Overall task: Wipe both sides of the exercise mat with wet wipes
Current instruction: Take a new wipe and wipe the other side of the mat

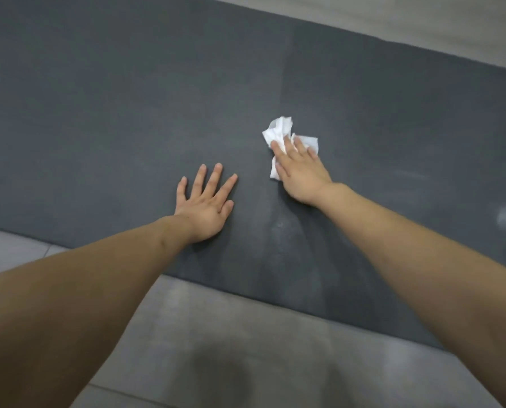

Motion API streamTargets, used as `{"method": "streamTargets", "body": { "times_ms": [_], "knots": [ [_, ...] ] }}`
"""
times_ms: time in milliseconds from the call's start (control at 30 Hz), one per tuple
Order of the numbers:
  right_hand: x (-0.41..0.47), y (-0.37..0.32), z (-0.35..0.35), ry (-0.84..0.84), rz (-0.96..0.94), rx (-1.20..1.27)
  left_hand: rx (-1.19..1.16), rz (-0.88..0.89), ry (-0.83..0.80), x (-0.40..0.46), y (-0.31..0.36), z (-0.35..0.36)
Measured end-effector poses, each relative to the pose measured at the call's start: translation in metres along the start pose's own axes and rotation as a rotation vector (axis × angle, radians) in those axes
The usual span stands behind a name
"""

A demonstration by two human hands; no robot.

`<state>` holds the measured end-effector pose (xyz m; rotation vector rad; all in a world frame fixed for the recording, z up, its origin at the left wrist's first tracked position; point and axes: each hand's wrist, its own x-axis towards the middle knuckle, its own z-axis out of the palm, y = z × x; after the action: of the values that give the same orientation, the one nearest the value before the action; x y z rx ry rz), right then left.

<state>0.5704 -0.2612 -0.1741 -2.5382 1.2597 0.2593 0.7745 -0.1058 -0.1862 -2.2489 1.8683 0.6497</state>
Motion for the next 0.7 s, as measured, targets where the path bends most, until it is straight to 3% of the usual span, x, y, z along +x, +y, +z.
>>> {"method": "streamTargets", "body": {
  "times_ms": [200,300,367,467,567,633,700],
  "knots": [
    [-0.186,-0.063,0.074,0.058,-0.212,-0.019,0.016,0.010,0.243,-0.015,0.007,0.012],
    [-0.232,-0.039,0.077,0.012,-0.193,-0.044,-0.083,0.057,0.311,-0.015,0.009,0.008],
    [-0.242,0.009,0.072,0.049,-0.024,-0.056,-0.097,0.103,0.370,-0.016,0.010,0.007],
    [-0.244,0.098,0.056,0.089,0.419,0.047,-0.092,0.138,0.409,-0.015,0.020,0.006],
    [-0.231,0.095,0.056,0.184,0.666,0.129,-0.085,0.186,0.418,-0.011,0.040,0.004],
    [-0.223,0.031,0.070,0.216,0.517,0.089,-0.084,0.211,0.432,-0.008,0.055,0.002],
    [-0.229,-0.034,0.085,0.169,0.204,0.055,-0.095,0.197,0.429,-0.004,0.067,-0.001]
  ]
}}
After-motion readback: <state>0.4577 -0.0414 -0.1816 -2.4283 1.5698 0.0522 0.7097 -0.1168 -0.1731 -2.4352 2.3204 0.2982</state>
